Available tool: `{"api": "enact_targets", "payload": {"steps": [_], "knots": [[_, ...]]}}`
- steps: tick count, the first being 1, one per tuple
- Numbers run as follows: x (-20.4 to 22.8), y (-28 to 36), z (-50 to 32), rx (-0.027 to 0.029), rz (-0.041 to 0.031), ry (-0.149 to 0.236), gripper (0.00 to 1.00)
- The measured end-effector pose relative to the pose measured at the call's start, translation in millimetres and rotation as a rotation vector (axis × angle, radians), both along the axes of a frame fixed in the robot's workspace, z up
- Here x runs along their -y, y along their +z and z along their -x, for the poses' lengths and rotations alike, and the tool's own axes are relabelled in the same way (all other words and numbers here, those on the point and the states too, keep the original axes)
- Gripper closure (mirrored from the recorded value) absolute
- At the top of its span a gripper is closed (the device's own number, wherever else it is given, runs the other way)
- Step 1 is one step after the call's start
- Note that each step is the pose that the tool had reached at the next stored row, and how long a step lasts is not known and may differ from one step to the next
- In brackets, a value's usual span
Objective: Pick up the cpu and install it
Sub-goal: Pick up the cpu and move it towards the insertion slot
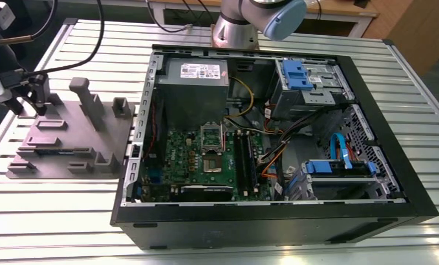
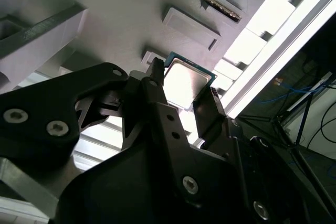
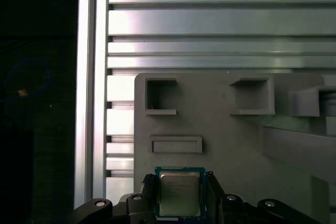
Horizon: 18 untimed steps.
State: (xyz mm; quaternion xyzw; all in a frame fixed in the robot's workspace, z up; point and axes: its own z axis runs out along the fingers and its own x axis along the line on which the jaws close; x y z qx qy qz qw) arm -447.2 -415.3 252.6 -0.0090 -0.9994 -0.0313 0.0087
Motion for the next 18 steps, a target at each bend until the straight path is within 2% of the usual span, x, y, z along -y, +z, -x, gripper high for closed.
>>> {"api": "enact_targets", "payload": {"steps": [18], "knots": [[0.0,7.0,0.0,0.0000,0.0003,0.000,0.53]]}}
